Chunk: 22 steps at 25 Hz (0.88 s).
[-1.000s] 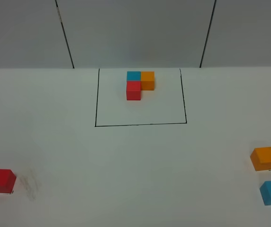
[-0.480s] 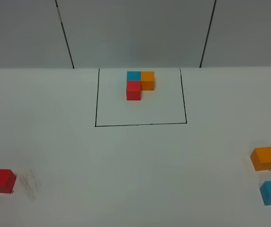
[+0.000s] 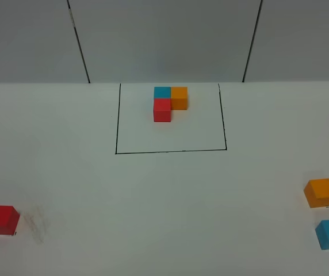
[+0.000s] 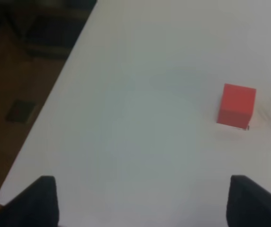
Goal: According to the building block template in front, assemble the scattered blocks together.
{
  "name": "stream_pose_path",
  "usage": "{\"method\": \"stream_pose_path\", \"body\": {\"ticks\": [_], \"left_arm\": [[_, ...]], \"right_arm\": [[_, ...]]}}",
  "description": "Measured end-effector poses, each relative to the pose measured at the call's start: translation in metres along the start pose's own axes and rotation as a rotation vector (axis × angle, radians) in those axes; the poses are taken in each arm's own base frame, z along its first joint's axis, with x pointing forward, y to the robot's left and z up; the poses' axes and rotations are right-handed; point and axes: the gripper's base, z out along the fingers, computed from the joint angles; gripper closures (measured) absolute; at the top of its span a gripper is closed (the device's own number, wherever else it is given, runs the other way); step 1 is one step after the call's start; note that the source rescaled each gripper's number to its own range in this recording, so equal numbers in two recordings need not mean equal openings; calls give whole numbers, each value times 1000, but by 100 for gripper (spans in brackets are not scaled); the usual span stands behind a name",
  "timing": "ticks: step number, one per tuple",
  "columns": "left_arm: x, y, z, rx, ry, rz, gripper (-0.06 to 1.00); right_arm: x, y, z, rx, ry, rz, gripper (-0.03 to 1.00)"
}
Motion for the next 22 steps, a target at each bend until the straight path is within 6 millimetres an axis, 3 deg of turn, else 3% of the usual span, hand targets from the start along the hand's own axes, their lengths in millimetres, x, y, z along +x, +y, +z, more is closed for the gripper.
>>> {"method": "stream_pose_path", "body": {"ticks": [14,17,22], "left_arm": [[-2,3,-5,-20,67,31,35],[-15,3,0,-20,132,54,35],[-55,-1,20,-15,255,85,35]], "right_arm": [[0,0,0,0,0,0,28],[0,0,0,0,0,0,28],[0,0,0,0,0,0,28]]}}
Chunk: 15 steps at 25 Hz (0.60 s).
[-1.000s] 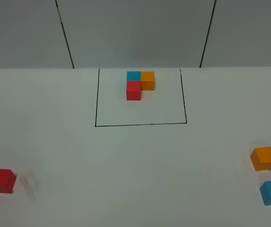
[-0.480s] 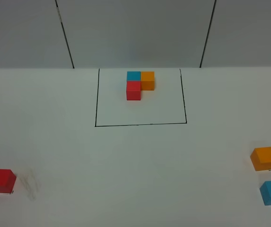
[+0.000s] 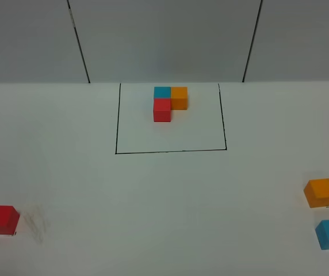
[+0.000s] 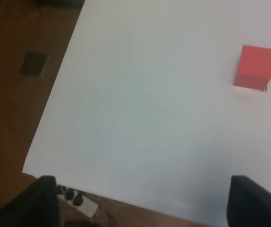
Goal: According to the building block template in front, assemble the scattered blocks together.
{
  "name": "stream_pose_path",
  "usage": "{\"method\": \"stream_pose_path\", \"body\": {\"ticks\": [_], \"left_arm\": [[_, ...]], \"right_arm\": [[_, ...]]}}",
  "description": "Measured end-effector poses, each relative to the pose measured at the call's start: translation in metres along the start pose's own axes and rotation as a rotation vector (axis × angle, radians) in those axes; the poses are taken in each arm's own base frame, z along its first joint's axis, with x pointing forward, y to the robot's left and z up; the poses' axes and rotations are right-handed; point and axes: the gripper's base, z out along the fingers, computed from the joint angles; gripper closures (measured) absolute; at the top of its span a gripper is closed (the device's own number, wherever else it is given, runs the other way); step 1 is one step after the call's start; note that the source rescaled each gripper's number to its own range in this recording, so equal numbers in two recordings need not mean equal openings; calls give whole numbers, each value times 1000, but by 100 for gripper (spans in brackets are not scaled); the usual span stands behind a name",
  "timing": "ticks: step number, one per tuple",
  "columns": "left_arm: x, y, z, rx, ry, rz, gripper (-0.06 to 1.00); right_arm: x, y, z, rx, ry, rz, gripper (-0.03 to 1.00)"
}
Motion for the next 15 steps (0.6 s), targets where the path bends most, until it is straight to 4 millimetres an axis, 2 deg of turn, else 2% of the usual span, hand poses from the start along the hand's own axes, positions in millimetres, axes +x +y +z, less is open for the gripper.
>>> {"method": "stream_pose_path", "body": {"ticks": [4,7,10,15], "left_arm": [[-35,-2,16,5,95,17,37],[-58,-5,34,7,173,17,42],[-70,-11,56,13,262,32,48],[-77,-27,95,88,415,27,54]], "right_arm": [[0,0,0,0,0,0,28],[0,0,0,0,0,0,28],[0,0,0,0,0,0,28],[0,0,0,0,0,0,28]]}}
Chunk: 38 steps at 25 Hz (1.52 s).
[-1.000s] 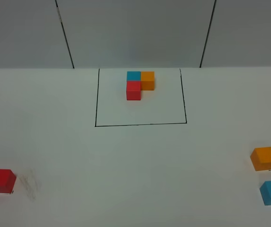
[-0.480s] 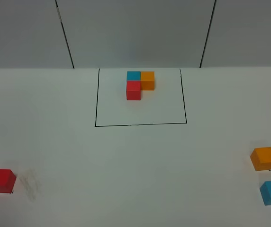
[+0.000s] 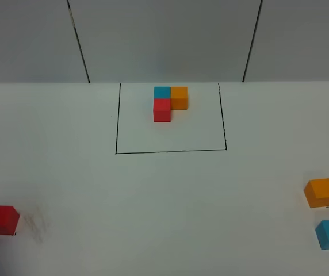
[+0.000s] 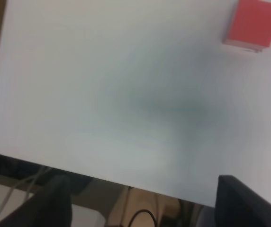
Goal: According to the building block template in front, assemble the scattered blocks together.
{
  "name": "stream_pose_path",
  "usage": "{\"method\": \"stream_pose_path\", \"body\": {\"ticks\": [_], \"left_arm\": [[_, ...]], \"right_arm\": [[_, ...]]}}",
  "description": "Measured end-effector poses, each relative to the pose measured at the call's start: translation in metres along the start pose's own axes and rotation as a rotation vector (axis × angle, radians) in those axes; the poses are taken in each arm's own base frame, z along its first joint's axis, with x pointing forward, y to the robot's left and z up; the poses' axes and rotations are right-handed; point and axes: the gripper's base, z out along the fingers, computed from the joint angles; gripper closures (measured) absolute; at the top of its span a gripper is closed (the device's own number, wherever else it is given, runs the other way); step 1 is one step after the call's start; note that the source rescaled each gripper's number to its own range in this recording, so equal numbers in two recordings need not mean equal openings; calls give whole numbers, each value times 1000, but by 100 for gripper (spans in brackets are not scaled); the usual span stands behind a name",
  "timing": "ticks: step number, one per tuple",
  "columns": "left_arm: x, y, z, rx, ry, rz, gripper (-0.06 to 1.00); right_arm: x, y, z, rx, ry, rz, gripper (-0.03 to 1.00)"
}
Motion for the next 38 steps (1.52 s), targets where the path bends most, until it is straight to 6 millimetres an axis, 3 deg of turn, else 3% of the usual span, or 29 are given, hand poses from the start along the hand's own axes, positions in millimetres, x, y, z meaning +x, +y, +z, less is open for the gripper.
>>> {"method": "stream_pose_path", "body": {"ticks": [4,10,24,38], "left_arm": [[-16,-11,18,89,-4,28,54],[-35,-16,33,113,-85,27,44],[-53,-32,111,137,142,37,43],[-63,-50,157,199,155,68,43]], "right_arm": [[0,0,0,0,0,0,28],[0,0,0,0,0,0,28],[0,0,0,0,0,0,28],[0,0,0,0,0,0,28]]}}
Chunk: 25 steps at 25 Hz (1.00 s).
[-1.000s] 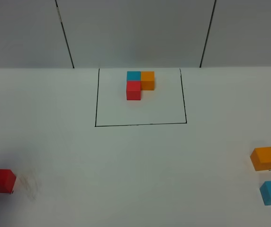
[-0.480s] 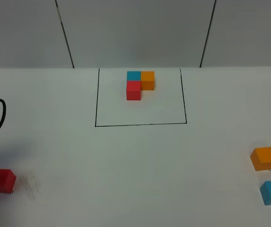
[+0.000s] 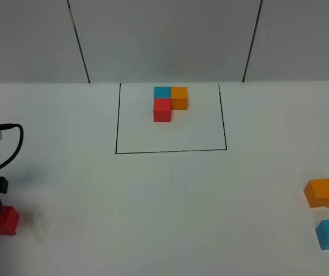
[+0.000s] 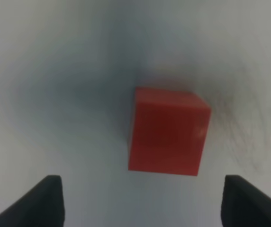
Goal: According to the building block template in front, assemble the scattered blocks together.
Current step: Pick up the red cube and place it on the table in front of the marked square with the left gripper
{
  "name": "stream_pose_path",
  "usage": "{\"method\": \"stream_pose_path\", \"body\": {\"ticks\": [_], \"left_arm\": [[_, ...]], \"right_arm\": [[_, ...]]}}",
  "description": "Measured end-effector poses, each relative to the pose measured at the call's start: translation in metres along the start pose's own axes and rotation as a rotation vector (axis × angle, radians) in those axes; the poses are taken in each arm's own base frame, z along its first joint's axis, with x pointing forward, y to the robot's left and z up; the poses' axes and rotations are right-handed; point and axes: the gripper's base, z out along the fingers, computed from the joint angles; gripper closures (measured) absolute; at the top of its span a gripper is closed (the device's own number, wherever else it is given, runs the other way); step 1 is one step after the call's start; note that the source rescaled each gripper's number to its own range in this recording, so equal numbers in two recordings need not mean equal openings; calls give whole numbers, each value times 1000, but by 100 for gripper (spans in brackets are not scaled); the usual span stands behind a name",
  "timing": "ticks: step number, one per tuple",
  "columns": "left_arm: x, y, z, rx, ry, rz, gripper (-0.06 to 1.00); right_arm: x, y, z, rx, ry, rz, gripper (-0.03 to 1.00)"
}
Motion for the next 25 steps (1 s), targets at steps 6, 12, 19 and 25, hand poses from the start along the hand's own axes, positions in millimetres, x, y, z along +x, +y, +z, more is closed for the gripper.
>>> {"method": "stream_pose_path", "body": {"ticks": [6,12,19,25], "left_arm": [[-4,-15,16,11,11,22,43],[-4,-17,29,6,38,15,43],[-6,-15,37,-12,25,17,43],[-9,-15,43,-12,9,11,43]], "right_arm": [[0,0,0,0,0,0,28],[0,0,0,0,0,0,28],[0,0,0,0,0,0,28],[0,0,0,0,0,0,28]]}}
